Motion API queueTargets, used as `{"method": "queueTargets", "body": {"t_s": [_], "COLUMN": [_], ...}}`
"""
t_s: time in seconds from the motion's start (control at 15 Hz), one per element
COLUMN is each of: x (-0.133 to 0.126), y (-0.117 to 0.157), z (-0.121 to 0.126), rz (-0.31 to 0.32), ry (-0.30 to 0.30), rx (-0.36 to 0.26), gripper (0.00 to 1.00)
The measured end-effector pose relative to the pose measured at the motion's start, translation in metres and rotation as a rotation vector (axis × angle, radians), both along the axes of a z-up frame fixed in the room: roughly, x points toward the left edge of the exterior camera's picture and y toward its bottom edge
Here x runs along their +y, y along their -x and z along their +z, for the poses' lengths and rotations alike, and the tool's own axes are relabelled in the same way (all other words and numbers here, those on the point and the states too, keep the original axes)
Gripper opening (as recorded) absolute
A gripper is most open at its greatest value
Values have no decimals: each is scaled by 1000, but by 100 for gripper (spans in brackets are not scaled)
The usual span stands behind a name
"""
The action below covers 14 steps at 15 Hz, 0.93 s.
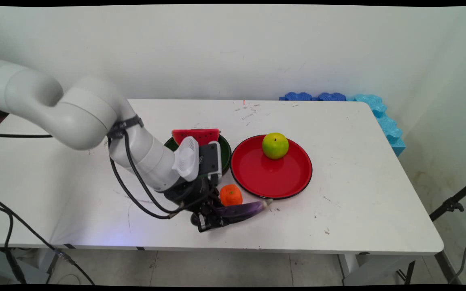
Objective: Place the picked object on the table
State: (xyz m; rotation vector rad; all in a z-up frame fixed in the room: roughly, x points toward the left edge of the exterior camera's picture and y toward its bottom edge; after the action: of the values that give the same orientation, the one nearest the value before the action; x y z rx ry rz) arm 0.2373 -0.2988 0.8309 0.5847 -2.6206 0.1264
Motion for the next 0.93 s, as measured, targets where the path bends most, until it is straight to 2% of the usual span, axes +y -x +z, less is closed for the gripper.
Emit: {"method": "queueTargets", "body": {"t_s": [0.53, 0.6, 0.93], "x": [-2, -2, -4], "y": [2, 2, 4], "z": [-20, -21, -24], "rz": [-19, -20, -26], "ry": [25, 27, 37], "rx": [-2, -2, 13], "gripper": [0, 100, 100]}}
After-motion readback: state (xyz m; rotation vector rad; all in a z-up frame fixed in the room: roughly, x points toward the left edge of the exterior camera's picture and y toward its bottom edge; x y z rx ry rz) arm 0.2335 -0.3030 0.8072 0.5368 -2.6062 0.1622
